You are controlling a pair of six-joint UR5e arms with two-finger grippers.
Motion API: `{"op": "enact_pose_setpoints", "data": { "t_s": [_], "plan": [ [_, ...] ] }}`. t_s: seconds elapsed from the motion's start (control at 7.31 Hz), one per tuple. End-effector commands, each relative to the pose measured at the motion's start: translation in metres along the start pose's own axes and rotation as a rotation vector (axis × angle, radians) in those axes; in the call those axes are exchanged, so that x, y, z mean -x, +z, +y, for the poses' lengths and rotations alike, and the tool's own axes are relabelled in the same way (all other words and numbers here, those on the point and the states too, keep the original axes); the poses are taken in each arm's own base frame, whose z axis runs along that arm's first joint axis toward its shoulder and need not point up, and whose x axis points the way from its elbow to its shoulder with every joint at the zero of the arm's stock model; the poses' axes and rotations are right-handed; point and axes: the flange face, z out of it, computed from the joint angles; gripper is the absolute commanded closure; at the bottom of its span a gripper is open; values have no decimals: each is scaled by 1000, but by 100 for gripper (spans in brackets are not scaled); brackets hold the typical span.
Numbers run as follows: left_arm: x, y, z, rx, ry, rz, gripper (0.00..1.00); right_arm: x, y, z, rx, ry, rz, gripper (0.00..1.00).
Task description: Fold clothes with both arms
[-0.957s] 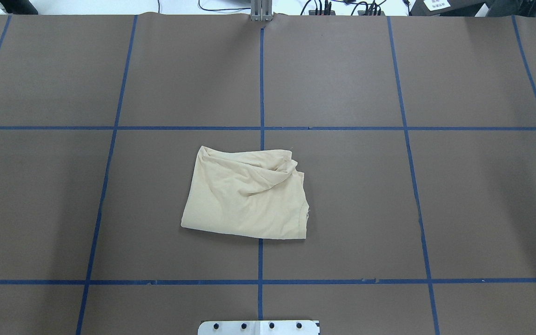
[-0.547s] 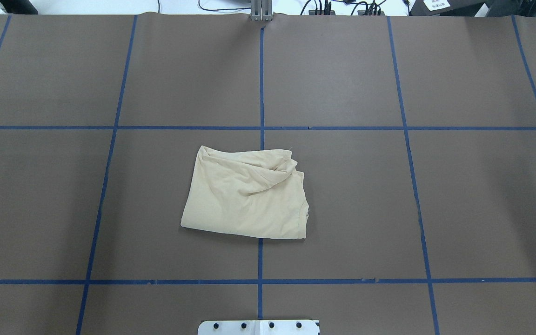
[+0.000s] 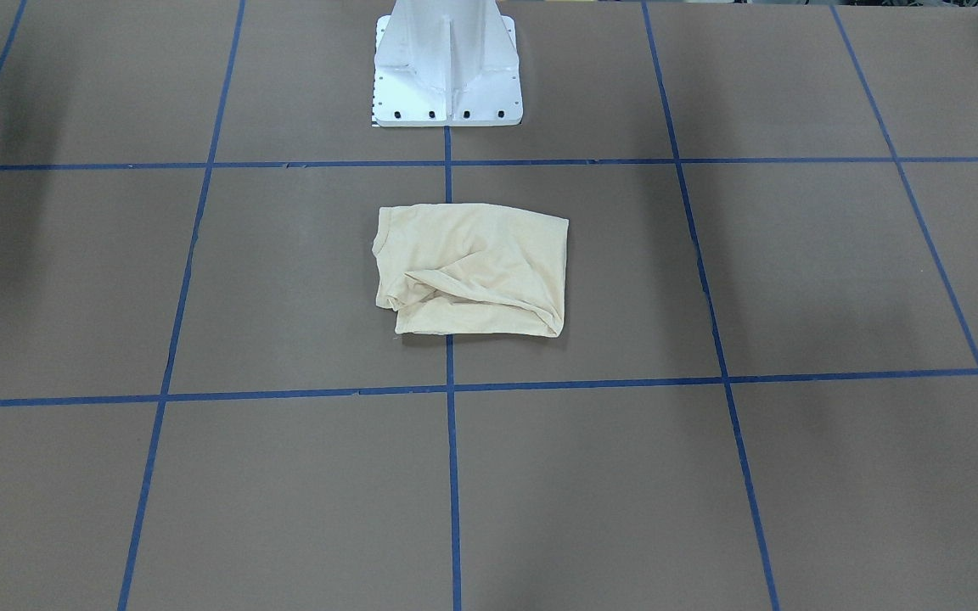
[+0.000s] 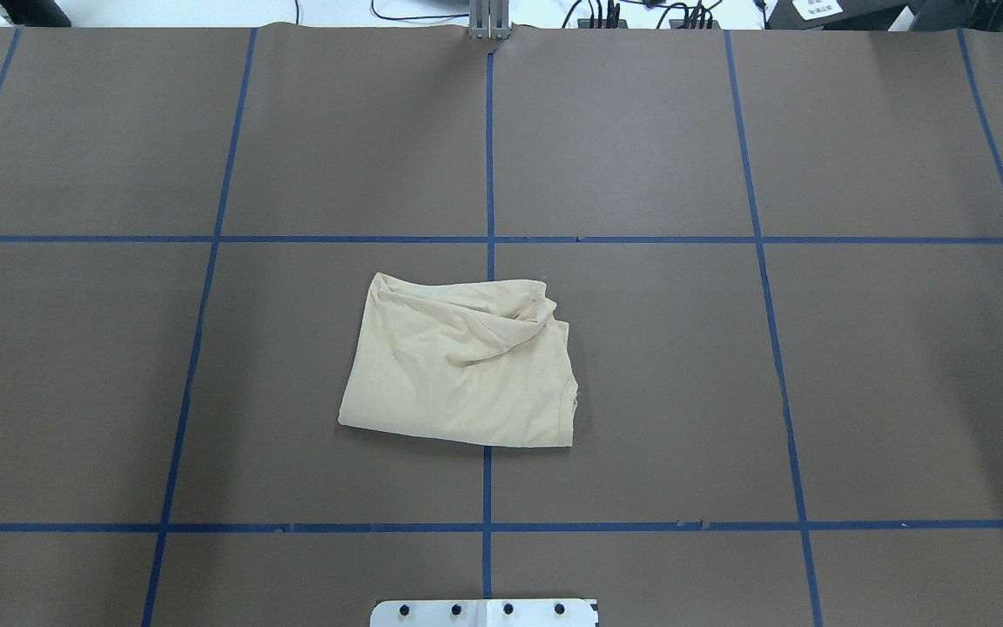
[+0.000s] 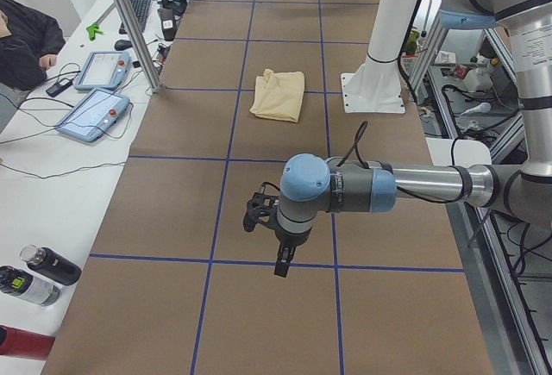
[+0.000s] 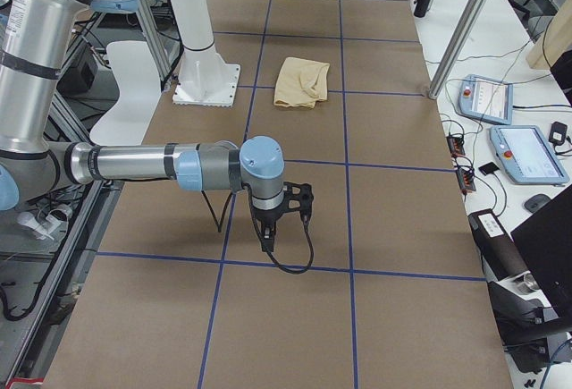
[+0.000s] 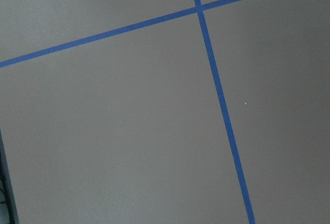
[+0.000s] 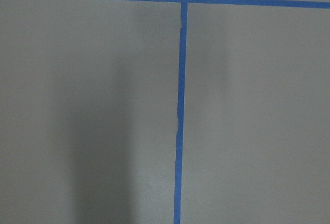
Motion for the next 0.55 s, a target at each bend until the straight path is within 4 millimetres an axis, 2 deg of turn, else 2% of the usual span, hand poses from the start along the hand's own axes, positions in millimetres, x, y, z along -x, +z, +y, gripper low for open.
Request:
{"op": "enact_pose_setpoints", "data": {
  "t_s": [0.0, 0.41],
  "plan": [
    [-3, 9, 11, 5, -115, 57, 0, 1, -1, 1, -22, 1, -7, 0],
    [-7, 3, 5, -10, -100, 58, 0, 1, 0, 1, -22, 3, -9, 0]
  ]
}}
